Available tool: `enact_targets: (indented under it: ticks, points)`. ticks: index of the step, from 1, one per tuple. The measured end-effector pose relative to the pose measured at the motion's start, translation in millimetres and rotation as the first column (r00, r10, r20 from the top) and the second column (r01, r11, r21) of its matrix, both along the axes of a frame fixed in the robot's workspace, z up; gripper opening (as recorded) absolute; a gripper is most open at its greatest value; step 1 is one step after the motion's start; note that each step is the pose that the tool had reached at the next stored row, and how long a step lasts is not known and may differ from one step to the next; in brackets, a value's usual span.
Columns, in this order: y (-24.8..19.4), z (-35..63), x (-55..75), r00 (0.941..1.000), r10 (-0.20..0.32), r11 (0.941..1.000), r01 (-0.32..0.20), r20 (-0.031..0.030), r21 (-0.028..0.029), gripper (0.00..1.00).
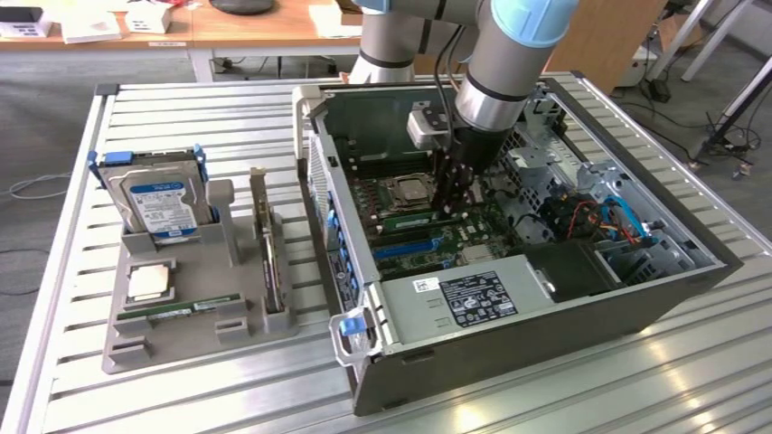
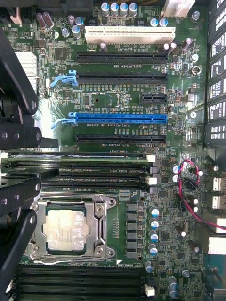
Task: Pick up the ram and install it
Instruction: 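Insert the ram into the slot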
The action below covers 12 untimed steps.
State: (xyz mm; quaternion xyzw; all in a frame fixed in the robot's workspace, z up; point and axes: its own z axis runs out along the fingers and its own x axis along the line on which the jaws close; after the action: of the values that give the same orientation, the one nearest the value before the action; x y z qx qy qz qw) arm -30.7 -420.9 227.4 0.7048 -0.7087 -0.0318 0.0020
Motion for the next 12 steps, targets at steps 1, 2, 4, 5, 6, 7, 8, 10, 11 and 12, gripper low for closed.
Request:
enact_targets:
  ticks: [1,2,4,5,6,7,8,10,11,12]
  points:
    - [0.0,1.8,0.0,1.0000,0.000,1.0000,0.000,0.0000,0.0000,0.31]
    - [0.0,3.9,0.0,1.0000,0.000,1.0000,0.000,0.0000,0.0000,0.31]
    - [0.0,7.9,0.0,1.0000,0.000,1.0000,0.000,0.0001,0.0001,0.31]
    - [0.0,10.1,0.0,1.0000,0.000,1.0000,0.000,0.0001,0.0001,0.31]
    - [0.0,12.5,0.0,1.0000,0.000,1.0000,0.000,0.0001,0.0001,0.31]
    - [0.0,15.1,0.0,1.0000,0.000,1.0000,0.000,0.0001,0.0001,0.31]
    - [0.0,17.7,0.0,1.0000,0.000,1.0000,0.000,0.0000,-0.0002,0.31]
    - [0.0,23.4,0.0,1.0000,0.000,1.0000,0.000,0.0000,-0.0010,0.31]
    - [0.0,25.8,0.0,1.0000,0.000,1.0000,0.000,0.0000,-0.0013,0.31]
    - [0.0,28.1,0.0,1.0000,0.000,1.0000,0.000,0.0000,-0.0017,0.31]
